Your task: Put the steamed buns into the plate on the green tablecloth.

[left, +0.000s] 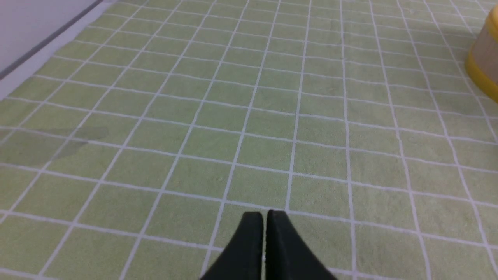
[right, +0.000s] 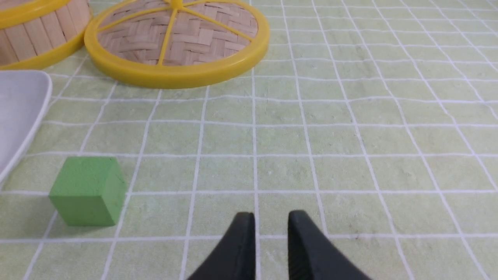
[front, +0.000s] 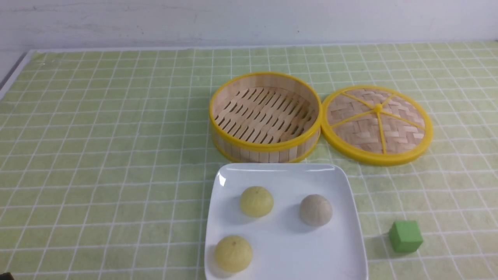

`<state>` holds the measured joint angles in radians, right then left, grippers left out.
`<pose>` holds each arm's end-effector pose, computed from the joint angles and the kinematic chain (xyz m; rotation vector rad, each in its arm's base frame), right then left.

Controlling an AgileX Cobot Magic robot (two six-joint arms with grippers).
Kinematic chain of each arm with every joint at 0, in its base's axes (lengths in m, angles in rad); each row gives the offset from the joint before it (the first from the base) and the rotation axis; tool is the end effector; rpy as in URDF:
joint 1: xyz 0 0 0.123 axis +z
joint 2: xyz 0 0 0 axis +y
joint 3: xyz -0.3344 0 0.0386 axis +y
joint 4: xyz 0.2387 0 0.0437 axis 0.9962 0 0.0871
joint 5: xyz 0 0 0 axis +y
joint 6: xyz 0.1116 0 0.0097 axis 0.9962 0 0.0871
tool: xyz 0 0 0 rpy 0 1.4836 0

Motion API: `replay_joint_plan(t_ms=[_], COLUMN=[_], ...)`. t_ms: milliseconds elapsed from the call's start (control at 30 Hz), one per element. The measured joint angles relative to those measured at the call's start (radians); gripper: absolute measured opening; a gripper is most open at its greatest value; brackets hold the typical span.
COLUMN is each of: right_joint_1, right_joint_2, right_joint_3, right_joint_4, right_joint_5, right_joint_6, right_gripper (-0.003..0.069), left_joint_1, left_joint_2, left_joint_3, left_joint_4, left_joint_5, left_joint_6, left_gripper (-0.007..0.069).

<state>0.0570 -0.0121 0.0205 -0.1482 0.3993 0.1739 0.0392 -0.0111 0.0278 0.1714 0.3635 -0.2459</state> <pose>0.0108 -0.0058 0.1644 0.0206 1.8867 0.0102 0.0115 0.0073 0.1658 -0.1578 1.8517 0.0243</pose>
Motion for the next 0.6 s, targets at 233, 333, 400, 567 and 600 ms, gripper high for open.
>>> replay_joint_plan(t_ms=[233, 333, 400, 567, 600], right_joint_1=[0.0, 0.0, 0.0, 0.0, 0.0], right_joint_2=[0.0, 0.0, 0.0, 0.0, 0.0], right_joint_3=[0.0, 0.0, 0.0, 0.0, 0.0], right_joint_4=[0.0, 0.0, 0.0, 0.0, 0.0], right_joint_5=[0.0, 0.0, 0.0, 0.0, 0.0], right_joint_6=[0.0, 0.0, 0.0, 0.0, 0.0], right_gripper=[0.0167, 0.0171, 0.0174, 0.018, 0.0183], left_joint_1=[0.0, 0.0, 0.0, 0.0, 0.0], left_joint_2=[0.0, 0.0, 0.0, 0.0, 0.0], left_joint_3=[0.0, 0.0, 0.0, 0.0, 0.0], left_joint_4=[0.0, 0.001, 0.001, 0.001, 0.001], left_joint_5=[0.0, 0.0, 0.0, 0.0, 0.0], left_joint_6=[0.0, 0.0, 0.0, 0.0, 0.0], left_gripper=[0.0048, 0.0049, 0.005, 0.0054, 0.0055])
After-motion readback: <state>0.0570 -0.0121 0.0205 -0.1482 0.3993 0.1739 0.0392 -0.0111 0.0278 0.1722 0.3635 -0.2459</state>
